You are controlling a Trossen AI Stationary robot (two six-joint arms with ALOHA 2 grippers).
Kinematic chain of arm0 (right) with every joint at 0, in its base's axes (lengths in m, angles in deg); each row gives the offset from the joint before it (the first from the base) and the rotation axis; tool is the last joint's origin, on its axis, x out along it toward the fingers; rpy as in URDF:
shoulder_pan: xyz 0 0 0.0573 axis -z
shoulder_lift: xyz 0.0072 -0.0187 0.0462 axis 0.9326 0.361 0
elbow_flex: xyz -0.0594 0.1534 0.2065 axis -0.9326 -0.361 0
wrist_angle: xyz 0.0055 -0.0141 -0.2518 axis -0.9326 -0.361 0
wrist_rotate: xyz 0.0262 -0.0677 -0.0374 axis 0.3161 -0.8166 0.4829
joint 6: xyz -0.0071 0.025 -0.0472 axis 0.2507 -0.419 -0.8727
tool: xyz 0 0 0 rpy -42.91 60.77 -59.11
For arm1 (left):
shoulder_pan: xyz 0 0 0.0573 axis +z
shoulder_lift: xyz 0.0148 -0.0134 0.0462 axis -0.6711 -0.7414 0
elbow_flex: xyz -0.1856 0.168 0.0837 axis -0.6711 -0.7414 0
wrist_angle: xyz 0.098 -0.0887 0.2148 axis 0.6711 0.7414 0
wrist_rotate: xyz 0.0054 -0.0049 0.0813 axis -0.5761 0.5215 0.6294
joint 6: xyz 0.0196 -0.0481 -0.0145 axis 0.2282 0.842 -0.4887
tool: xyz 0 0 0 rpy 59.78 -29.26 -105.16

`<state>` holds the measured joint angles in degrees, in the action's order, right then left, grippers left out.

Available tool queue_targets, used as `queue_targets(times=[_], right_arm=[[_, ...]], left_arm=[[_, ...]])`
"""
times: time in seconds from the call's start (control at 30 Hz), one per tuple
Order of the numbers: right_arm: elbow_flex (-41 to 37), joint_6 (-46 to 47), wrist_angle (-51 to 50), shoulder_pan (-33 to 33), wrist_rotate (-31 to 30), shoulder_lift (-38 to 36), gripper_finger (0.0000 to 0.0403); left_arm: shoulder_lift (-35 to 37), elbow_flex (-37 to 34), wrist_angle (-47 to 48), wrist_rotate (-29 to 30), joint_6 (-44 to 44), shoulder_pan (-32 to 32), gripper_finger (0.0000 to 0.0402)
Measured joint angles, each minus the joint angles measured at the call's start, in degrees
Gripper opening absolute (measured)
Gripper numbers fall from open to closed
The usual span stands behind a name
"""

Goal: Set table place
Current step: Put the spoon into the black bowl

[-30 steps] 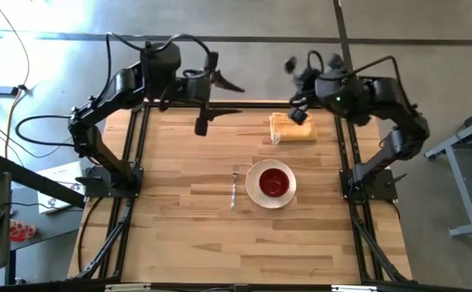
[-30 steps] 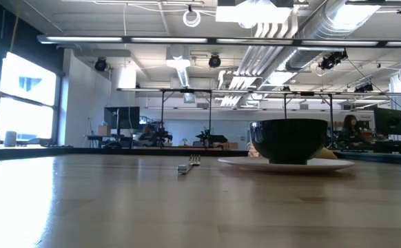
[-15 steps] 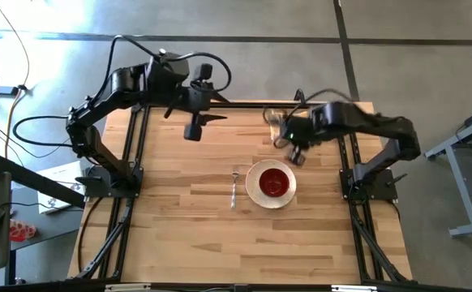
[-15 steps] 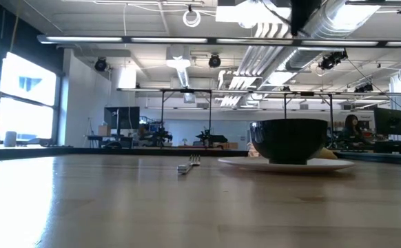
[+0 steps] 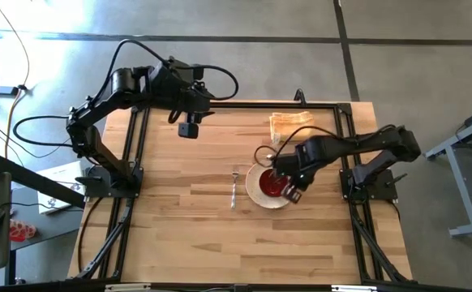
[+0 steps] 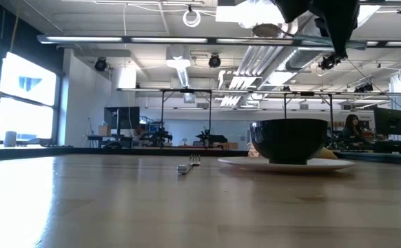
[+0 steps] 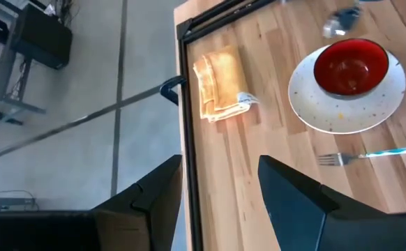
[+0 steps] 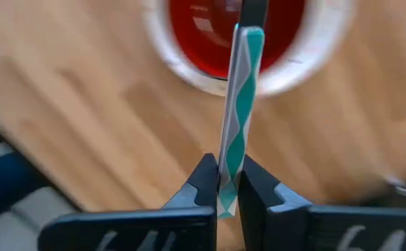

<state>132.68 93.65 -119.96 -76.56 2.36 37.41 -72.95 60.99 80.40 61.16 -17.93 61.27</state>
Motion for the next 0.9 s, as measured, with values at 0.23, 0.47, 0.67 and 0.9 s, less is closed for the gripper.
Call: queue_targets(times=[0.23, 0.47, 0.67, 0.9], right_arm=[[0.1, 1.1, 4.9, -1.8, 13.6, 4.1, 0.0002], [0.1, 1.0, -3.4, -0.8, 21.1, 6.1, 0.0002], [0.1, -2.0, -2.9, 1.5, 22.5, 9.3, 0.0002], [0.1, -11.2, -7.5, 2.1, 26.0, 15.6, 0.0002]], left_arm=[[0.0, 0.0, 1.3, 0.0, -0.6, 0.0, 0.0179], [0.0, 0.0, 2.9, 0.0, -1.6, 0.0, 0.0179], [0.0, 0.0, 2.9, 0.0, -1.9, 0.0, 0.0177], [0.0, 0.0, 3.0, 0.0, -1.9, 0.0, 0.0178]])
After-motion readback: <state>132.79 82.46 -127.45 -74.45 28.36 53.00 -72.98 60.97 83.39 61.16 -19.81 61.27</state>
